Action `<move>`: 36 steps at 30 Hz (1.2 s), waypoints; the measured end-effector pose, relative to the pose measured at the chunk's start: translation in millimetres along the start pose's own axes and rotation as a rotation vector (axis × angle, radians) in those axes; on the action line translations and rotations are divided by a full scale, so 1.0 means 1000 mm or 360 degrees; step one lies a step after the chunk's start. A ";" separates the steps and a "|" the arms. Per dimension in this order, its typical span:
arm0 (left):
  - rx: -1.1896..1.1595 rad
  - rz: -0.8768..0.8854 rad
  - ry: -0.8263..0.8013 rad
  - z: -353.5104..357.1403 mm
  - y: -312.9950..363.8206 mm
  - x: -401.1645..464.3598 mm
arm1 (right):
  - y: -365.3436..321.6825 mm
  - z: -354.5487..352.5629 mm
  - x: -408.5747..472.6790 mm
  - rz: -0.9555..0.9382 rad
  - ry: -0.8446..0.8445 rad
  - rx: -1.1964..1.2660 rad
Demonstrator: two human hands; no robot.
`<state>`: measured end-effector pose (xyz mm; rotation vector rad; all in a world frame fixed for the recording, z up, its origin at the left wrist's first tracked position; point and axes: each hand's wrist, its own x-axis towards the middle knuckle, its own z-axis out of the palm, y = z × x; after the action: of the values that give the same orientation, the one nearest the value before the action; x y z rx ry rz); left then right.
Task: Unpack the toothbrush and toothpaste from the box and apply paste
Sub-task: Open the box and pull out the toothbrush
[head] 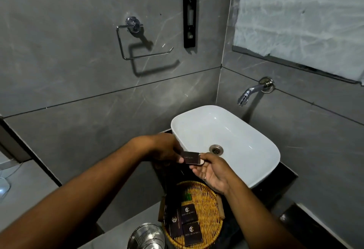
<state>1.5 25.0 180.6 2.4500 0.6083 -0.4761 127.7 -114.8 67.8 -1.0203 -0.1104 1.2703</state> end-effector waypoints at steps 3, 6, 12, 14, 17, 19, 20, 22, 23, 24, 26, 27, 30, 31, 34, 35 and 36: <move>0.0334 -0.0143 -0.0171 -0.010 0.017 0.007 | 0.014 0.001 0.004 0.0033 -0.0021 0.0067; 0.0617 -0.0246 -0.0285 -0.016 0.030 0.012 | 0.023 0.002 0.005 0.0066 -0.0051 0.0112; 0.0707 -0.0305 -0.0310 -0.019 0.049 0.013 | 0.026 0.004 0.001 0.0096 -0.0076 0.0066; 0.0754 -0.0299 -0.0301 -0.015 0.053 0.011 | 0.026 0.003 0.001 0.0114 -0.0061 0.0053; 0.0830 -0.0286 -0.0285 -0.008 0.056 0.010 | 0.024 0.004 0.001 0.0138 -0.0032 0.0068; 0.0854 -0.0274 -0.0270 -0.005 0.058 0.010 | 0.024 0.005 0.002 0.0137 -0.0011 0.0099; 0.0890 -0.0261 -0.0269 -0.005 0.059 0.008 | 0.025 0.006 0.002 0.0135 0.0002 0.0111; 0.0994 -0.0232 -0.0281 -0.001 0.061 0.005 | 0.028 0.006 0.002 0.0138 0.0023 0.0107; 0.1048 -0.0222 -0.0282 0.000 0.061 0.005 | 0.029 0.006 0.003 0.0136 0.0026 0.0099; 0.1086 -0.0222 -0.0283 0.001 0.061 0.004 | 0.030 0.006 0.003 0.0144 0.0030 0.0099; 0.1119 -0.0217 -0.0257 0.004 0.060 0.002 | 0.032 0.005 0.003 0.0154 0.0016 0.0104; 0.1121 -0.0211 -0.0255 0.004 0.059 0.002 | 0.032 0.004 0.003 0.0148 0.0005 0.0107; 0.1038 -0.0211 -0.0324 0.003 0.054 -0.001 | 0.032 0.000 0.003 0.0129 -0.0009 0.0102; 0.0968 -0.0226 -0.0353 0.003 0.052 -0.001 | 0.033 -0.001 0.002 0.0129 -0.0018 0.0093; 0.0788 -0.0248 -0.0358 0.000 0.048 0.001 | 0.036 -0.007 0.003 0.0163 -0.0009 0.0090; 0.0748 -0.0249 -0.0339 -0.001 0.045 0.002 | 0.036 -0.009 0.003 0.0172 -0.0002 0.0083; 0.0704 -0.0249 -0.0325 -0.002 0.043 0.003 | 0.037 -0.011 0.003 0.0169 0.0006 0.0068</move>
<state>26.7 -4.5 199.1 2.7221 0.6665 -1.0035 108.5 -120.4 35.0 -1.0027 -0.0264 1.3613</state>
